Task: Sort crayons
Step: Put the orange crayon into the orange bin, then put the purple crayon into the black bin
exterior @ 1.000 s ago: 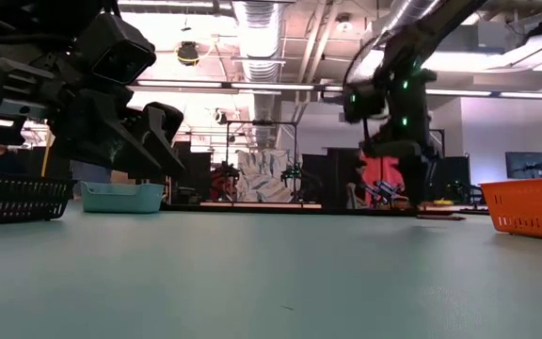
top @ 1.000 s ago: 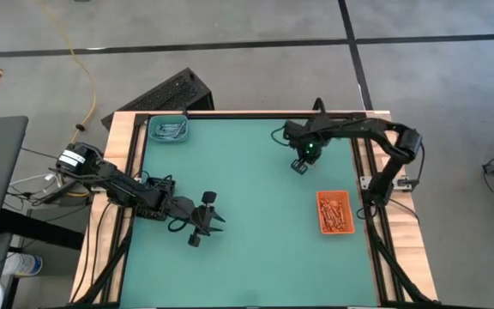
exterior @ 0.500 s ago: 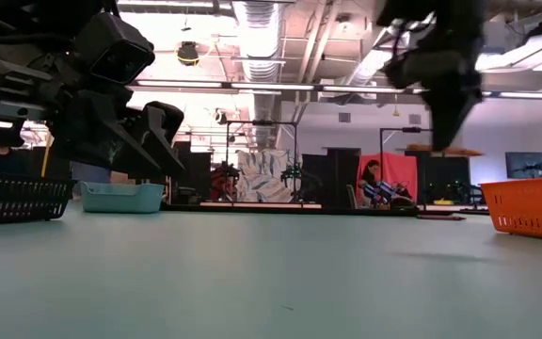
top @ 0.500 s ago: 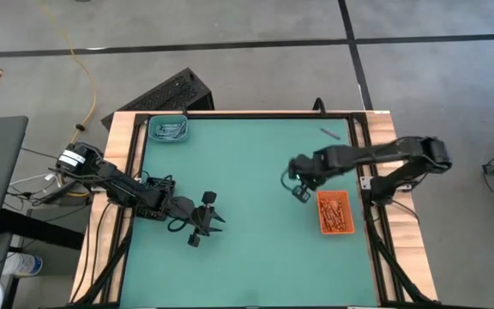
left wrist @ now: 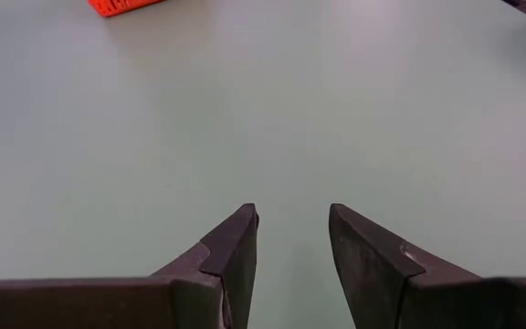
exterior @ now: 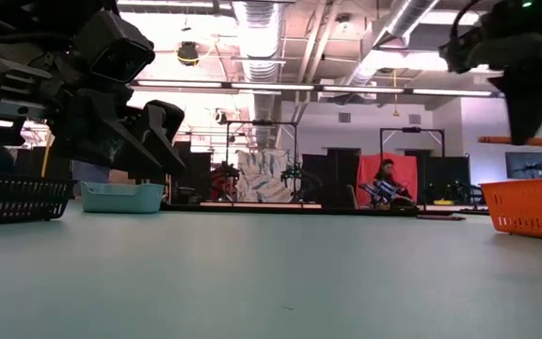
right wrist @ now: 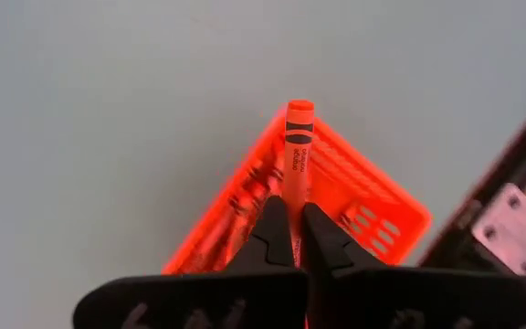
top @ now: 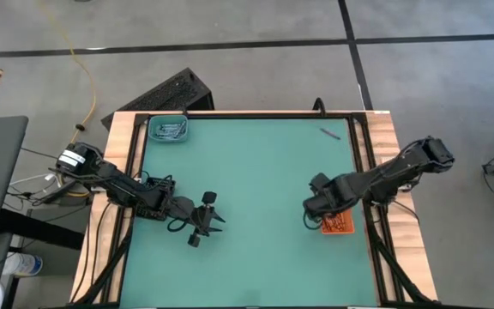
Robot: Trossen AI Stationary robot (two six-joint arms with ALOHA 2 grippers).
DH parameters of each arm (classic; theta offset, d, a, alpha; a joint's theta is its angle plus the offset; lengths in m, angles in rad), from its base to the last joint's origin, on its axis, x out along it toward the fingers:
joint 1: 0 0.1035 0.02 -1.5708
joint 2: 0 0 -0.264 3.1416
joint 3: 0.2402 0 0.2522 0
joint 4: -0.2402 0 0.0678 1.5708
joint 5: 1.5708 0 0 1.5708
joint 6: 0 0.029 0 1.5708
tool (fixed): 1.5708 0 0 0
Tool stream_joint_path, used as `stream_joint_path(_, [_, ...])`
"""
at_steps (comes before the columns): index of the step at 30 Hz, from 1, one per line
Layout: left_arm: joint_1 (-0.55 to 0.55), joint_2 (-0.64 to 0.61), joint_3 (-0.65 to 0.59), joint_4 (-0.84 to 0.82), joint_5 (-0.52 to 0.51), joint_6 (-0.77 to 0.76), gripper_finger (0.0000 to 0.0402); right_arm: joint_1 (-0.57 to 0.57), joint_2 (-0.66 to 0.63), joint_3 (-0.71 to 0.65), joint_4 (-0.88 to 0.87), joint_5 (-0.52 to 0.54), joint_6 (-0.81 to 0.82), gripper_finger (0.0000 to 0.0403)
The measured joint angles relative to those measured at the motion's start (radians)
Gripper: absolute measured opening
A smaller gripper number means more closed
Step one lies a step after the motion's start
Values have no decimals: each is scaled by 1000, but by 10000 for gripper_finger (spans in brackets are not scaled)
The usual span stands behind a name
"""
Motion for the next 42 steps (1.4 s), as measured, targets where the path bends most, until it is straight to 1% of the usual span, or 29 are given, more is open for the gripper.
stream_joint_path(5, [0,0,0,0,0,-1,128,57,0,-1,-13,3,98,0])
stream_joint_path(14, [0,0,0,0,-1,-4,128,128,1,-1,-16,3,220,0])
stream_joint_path(19, [0,0,0,0,-1,-5,128,152,36,-1,-19,0,257,0])
stream_joint_path(22, [0,0,0,0,-1,-5,128,157,71,-1,-19,-25,268,5])
stream_joint_path(27, [0,0,0,0,-1,-7,128,157,129,-1,-19,-71,270,27])
stream_joint_path(31, [0,0,0,0,-1,-17,128,157,159,-1,-10,-80,270,51])
stream_joint_path(42, [0,0,0,-4,-1,-30,128,157,161,-1,24,-72,269,126])
